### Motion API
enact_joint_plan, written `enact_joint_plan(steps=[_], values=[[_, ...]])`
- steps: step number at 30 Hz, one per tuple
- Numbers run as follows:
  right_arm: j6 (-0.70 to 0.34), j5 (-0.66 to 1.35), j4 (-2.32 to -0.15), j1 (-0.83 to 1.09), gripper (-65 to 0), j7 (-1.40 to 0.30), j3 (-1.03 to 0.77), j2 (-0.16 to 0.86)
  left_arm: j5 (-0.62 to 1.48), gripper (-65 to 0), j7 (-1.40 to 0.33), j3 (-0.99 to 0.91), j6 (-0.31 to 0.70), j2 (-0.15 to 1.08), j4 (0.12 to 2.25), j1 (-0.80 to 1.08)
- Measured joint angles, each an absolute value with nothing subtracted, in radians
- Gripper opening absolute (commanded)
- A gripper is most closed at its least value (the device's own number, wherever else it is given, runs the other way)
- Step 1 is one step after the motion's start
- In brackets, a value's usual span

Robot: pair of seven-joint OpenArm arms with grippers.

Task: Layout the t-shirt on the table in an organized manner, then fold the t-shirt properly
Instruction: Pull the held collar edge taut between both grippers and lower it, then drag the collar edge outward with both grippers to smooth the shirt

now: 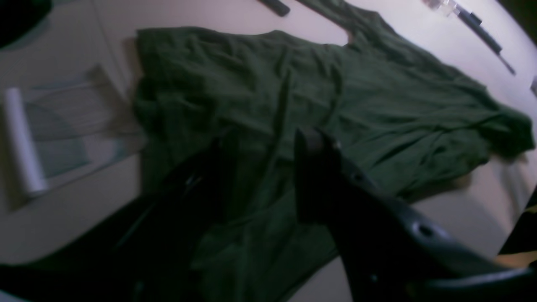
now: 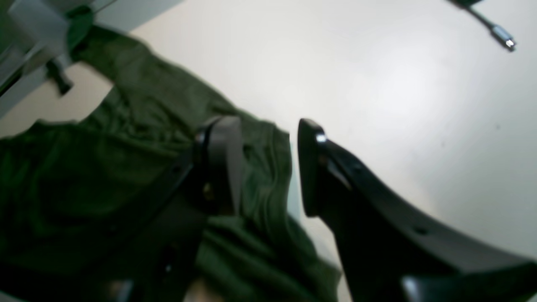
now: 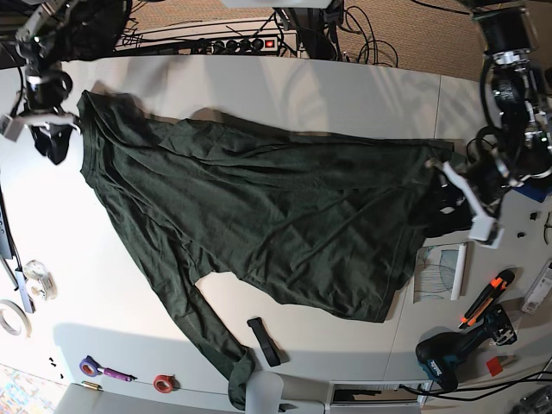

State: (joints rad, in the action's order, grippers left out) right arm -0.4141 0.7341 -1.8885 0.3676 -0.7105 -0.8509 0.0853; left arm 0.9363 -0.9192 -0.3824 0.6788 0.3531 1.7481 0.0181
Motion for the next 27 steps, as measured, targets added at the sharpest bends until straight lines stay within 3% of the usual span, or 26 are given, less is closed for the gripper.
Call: enact_joint_plan(steps=[3, 7, 8, 13, 16, 18, 19, 22, 27], values=[[-0.498, 0.800, -1.888, 0.425, -42.5, -0.743, -0.867, 0.085, 0.940, -41.1, -0.931, -0.382, 0.679, 0.294, 1.748, 0.022], [-0.696, 0.926, -1.889, 0.494, -42.5, -0.793, -0.865, 0.078, 0.940, -41.1, -0.971, -0.380, 0.679, 0.244, 1.748, 0.022], [-0.697, 0.952, -1.890, 0.507, -42.5, -0.811, -0.864, 0.078, 0.940, -41.1, -0.976, -0.374, 0.679, 0.241, 1.748, 0.022], [-0.693, 1.020, -1.890, 0.582, -41.8, -0.837, -0.864, 0.079, 0.940, -41.1, -0.995, -0.313, 0.690, 0.241, 1.748, 0.022], [-0.686, 1.025, -1.891, 0.627, -34.8, -0.822, -0.865, 0.045, 0.931, -41.1, -0.994, -0.280, 0.690, 0.242, 1.748, 0.022], [-0.685, 1.063, -1.890, 0.652, -33.9, -0.823, -0.866, -0.010, 0.932, -41.1, -0.994, -0.264, 0.690, 0.242, 1.748, 0.029], [-0.670, 1.077, -1.890, 0.661, -33.9, -0.814, -0.865, -0.041, 0.931, -41.1, -0.994, -0.257, 0.690, 0.242, 1.748, 0.035], [-0.495, 1.076, -1.887, 0.659, -33.9, -0.798, -0.865, -0.095, 0.928, -41.1, -0.995, -0.236, 0.690, 0.245, 1.748, 0.041], [-0.430, 1.090, -1.887, 0.648, -33.9, -0.769, -0.866, -0.112, 0.910, -41.1, -0.995, -0.219, 0.690, 0.245, 1.748, 0.038]])
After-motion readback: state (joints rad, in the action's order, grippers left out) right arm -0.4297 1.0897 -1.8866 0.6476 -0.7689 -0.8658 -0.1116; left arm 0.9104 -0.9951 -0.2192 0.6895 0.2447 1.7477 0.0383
